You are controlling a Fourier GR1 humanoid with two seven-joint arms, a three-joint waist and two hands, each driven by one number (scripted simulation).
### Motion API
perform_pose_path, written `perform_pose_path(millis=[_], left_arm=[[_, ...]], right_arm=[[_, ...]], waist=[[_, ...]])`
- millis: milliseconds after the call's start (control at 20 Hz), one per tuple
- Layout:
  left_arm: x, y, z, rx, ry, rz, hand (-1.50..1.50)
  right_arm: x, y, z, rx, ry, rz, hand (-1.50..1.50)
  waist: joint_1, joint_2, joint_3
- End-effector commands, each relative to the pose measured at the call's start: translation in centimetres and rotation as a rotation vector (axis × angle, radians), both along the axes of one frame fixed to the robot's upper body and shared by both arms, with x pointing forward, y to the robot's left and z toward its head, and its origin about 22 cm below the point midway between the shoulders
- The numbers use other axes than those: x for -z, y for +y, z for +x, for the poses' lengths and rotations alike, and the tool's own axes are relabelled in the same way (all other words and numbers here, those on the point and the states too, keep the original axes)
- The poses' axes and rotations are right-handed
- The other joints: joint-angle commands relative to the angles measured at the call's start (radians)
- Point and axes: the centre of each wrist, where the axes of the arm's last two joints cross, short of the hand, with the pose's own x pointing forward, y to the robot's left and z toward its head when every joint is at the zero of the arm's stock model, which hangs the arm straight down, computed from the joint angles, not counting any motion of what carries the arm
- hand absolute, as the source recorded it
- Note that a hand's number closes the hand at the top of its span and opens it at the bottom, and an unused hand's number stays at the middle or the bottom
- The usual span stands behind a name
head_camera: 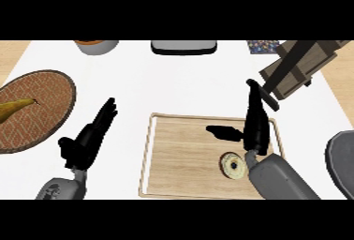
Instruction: Pick the cupcake from the tray and place it in the tiered basket
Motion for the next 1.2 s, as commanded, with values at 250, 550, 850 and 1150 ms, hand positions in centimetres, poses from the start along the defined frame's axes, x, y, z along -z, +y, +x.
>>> perform_pose_path(millis=[250, 550, 850, 1150], left_arm=[[-0.1, 0.4, 0.0, 0.010, 0.013, 0.001, 0.00], [0.3, -0.3, -0.2, 0.001, 0.013, -0.008, 0.00], [0.8, 1.0, -0.6, -0.002, 0.022, -0.005, 0.00], [0.9, 1.0, -0.9, 0.000, 0.020, -0.013, 0.00]], right_arm=[[-0.4, -0.8, 0.1, -0.073, 0.565, -0.423, -1.50], [-6.7, 5.1, -1.0, -0.116, 0.717, -0.510, -1.50], [-9.9, 7.3, -0.5, -0.082, 0.730, -0.529, -1.50], [-7.0, 5.9, 0.3, 0.039, 0.795, -0.605, -1.50]], waist=[[0.006, -0.012, -0.006], [-0.013, -0.012, 0.004], [-0.011, -0.003, 0.005], [-0.014, -0.001, 0.006]])
